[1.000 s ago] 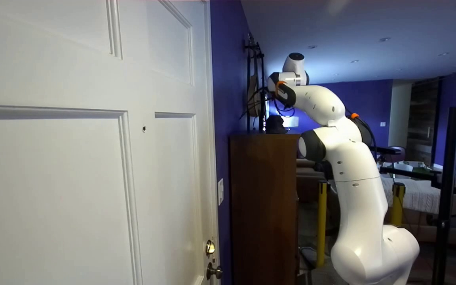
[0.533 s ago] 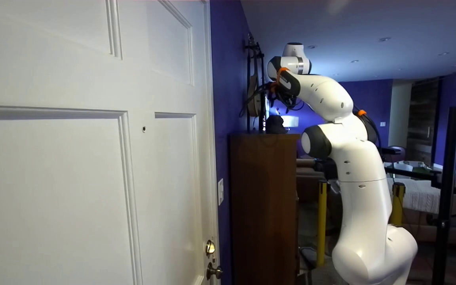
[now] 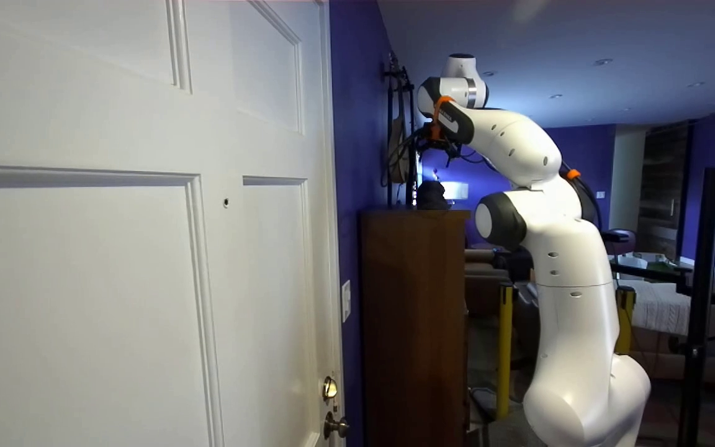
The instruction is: Remove the hat from the door and put it on top of the cabinet on the right
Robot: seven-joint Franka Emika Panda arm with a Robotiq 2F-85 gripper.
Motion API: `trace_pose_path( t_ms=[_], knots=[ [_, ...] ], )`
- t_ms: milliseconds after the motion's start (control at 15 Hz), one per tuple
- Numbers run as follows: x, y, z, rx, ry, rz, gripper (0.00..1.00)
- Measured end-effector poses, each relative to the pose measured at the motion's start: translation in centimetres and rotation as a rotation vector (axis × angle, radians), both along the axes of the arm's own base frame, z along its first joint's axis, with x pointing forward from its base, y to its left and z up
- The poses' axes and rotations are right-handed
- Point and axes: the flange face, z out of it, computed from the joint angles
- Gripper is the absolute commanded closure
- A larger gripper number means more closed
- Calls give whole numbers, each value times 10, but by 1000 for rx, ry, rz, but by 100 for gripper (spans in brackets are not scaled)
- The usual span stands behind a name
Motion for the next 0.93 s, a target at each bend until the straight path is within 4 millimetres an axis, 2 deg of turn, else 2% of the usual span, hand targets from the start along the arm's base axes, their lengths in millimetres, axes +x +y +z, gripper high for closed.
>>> trace_pose_path(
  t_ms=[200, 467, 667, 933],
  knots=[
    [3, 16, 11, -72, 43, 43, 0],
    [15, 50, 22, -165, 104, 77, 0],
    [25, 76, 20, -215, 157, 120, 0],
    [28, 105, 6, -215, 195, 137, 0]
  ],
)
